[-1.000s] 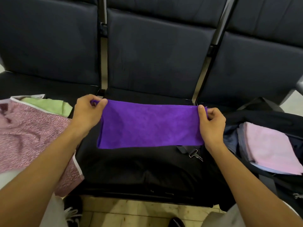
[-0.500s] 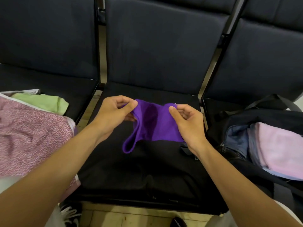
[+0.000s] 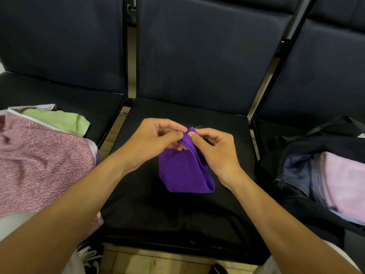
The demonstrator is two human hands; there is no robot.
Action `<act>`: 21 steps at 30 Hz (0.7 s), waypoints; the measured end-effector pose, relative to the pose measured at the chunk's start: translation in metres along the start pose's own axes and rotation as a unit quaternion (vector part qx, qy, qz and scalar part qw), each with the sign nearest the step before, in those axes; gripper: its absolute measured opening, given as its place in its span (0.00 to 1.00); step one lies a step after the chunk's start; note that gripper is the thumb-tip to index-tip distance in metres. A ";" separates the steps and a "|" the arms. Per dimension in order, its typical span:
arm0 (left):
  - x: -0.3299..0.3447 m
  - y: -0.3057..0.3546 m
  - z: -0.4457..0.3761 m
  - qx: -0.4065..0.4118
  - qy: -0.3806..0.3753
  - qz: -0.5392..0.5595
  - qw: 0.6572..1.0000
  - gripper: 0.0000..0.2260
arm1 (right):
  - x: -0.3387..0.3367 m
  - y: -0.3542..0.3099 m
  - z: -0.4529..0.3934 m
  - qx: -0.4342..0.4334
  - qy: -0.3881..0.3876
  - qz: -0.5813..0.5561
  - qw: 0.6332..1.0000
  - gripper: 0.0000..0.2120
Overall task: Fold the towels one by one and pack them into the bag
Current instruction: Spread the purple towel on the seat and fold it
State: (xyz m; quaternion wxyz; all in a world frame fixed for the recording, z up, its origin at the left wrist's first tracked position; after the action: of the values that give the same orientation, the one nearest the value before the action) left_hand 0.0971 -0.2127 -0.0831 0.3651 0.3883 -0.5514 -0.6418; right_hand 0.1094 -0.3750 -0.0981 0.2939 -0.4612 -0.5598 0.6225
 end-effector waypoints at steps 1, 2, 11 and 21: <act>0.000 0.001 0.000 -0.003 -0.008 0.007 1.000 0.10 | -0.001 0.000 0.000 0.001 0.001 0.001 1.000 0.08; 0.000 0.001 0.000 -0.004 -0.017 0.004 1.000 0.11 | -0.001 0.000 -0.001 0.002 0.001 0.002 1.000 0.08; -0.007 0.001 0.002 0.020 -0.016 -0.051 0.998 0.09 | 0.000 0.000 -0.005 -0.002 -0.015 -0.007 1.000 0.07; -0.009 -0.002 0.000 0.025 0.015 -0.148 0.989 0.06 | 0.003 -0.001 -0.004 0.003 -0.039 -0.021 0.999 0.08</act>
State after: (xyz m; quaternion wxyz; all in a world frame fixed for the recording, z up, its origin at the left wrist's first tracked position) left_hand 0.1007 -0.2038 -0.0846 0.2641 0.4840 -0.4978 -0.6694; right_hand 0.1115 -0.3706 -0.0972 0.2865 -0.4240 -0.5786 0.6352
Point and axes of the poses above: each hand's wrist, its own z-axis away from the middle knuckle, its own x-axis out of the palm, y = z × x, the point moved 5 cm from there along -z, towards the middle knuckle, and after that the axes turned 15 degrees about -y, right-handed, at the moved point
